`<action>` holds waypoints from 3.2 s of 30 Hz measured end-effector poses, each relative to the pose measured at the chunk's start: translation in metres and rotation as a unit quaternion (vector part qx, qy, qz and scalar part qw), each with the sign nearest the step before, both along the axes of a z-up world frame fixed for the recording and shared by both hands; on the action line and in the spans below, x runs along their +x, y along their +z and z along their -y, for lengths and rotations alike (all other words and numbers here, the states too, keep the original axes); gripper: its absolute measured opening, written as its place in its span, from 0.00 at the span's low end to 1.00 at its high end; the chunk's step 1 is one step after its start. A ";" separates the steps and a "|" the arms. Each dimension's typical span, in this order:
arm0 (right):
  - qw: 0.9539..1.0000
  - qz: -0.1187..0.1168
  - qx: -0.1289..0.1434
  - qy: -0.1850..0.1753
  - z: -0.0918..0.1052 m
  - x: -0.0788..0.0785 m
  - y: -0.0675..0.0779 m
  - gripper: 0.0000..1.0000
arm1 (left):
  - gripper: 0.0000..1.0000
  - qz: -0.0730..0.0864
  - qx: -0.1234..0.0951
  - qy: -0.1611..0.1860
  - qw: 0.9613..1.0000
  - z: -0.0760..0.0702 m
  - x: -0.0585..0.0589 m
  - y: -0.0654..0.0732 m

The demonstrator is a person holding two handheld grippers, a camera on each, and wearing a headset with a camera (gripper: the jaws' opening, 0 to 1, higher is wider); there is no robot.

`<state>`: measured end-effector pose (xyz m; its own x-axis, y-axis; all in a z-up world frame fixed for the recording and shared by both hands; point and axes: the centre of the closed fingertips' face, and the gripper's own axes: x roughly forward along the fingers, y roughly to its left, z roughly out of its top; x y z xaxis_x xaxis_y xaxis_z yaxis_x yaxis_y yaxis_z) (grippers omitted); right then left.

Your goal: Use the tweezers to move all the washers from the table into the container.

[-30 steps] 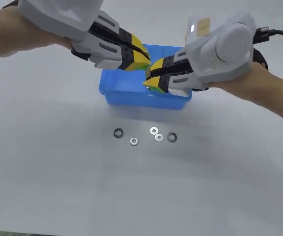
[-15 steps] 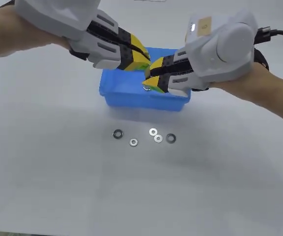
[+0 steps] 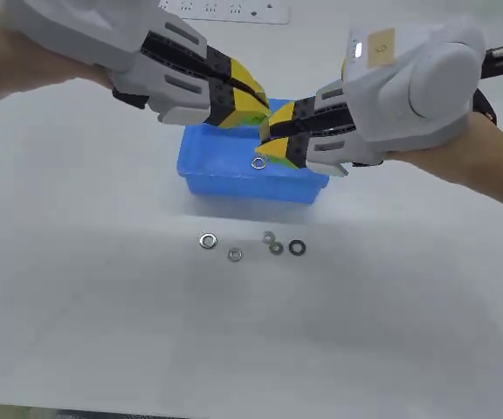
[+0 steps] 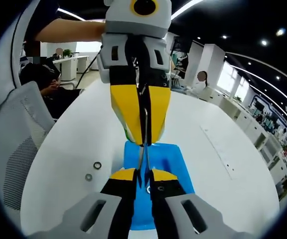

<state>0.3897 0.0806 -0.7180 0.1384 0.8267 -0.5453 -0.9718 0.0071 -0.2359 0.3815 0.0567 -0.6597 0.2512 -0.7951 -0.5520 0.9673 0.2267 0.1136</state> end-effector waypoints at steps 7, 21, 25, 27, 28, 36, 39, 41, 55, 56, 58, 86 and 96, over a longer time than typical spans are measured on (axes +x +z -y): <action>1.000 0.013 0.001 0.007 0.010 -0.022 0.014 0.11 | 0.06 0.014 -0.002 -0.007 1.000 0.011 -0.023 0.013; 1.000 -0.007 -0.009 0.015 0.029 -0.071 0.002 0.11 | 0.06 -0.010 -0.007 -0.020 1.000 0.028 -0.068 -0.001; 1.000 -0.020 -0.014 0.014 0.032 -0.084 -0.011 0.11 | 0.06 -0.023 -0.007 -0.022 0.999 0.031 -0.078 -0.011; 0.999 -0.029 -0.014 0.011 0.035 -0.088 -0.018 0.11 | 0.06 -0.035 -0.013 -0.018 0.999 0.032 -0.079 -0.016; 0.999 -0.032 -0.013 0.008 0.036 -0.089 -0.021 0.11 | 0.06 -0.039 -0.016 -0.015 0.999 0.033 -0.079 -0.016; 0.999 -0.047 -0.023 -0.009 0.045 -0.086 -0.039 0.11 | 0.07 -0.060 -0.019 -0.007 0.998 0.040 -0.079 -0.035; 0.999 -0.043 -0.028 -0.012 0.047 -0.083 -0.044 0.11 | 0.06 -0.061 -0.016 -0.006 0.998 0.040 -0.076 -0.040; 0.998 -0.045 -0.029 -0.017 0.048 -0.080 -0.046 0.11 | 0.06 -0.059 -0.015 -0.007 0.998 0.041 -0.073 -0.043; 0.998 -0.057 -0.022 -0.026 0.042 -0.072 -0.055 0.11 | 0.06 -0.060 -0.009 0.000 0.998 0.039 -0.067 -0.052; 0.998 -0.056 -0.022 -0.025 0.042 -0.072 -0.055 0.11 | 0.06 -0.061 -0.008 0.000 0.998 0.039 -0.067 -0.053; 0.998 -0.051 -0.022 -0.024 0.042 -0.072 -0.057 0.11 | 0.06 -0.059 -0.004 0.000 0.998 0.039 -0.067 -0.055; 0.997 -0.075 -0.010 -0.034 0.041 -0.072 -0.059 0.12 | 0.06 -0.070 0.007 -0.008 0.997 0.043 -0.065 -0.058; 0.996 -0.078 -0.011 -0.037 0.044 -0.071 -0.061 0.11 | 0.06 -0.076 0.008 -0.013 0.997 0.048 -0.061 -0.062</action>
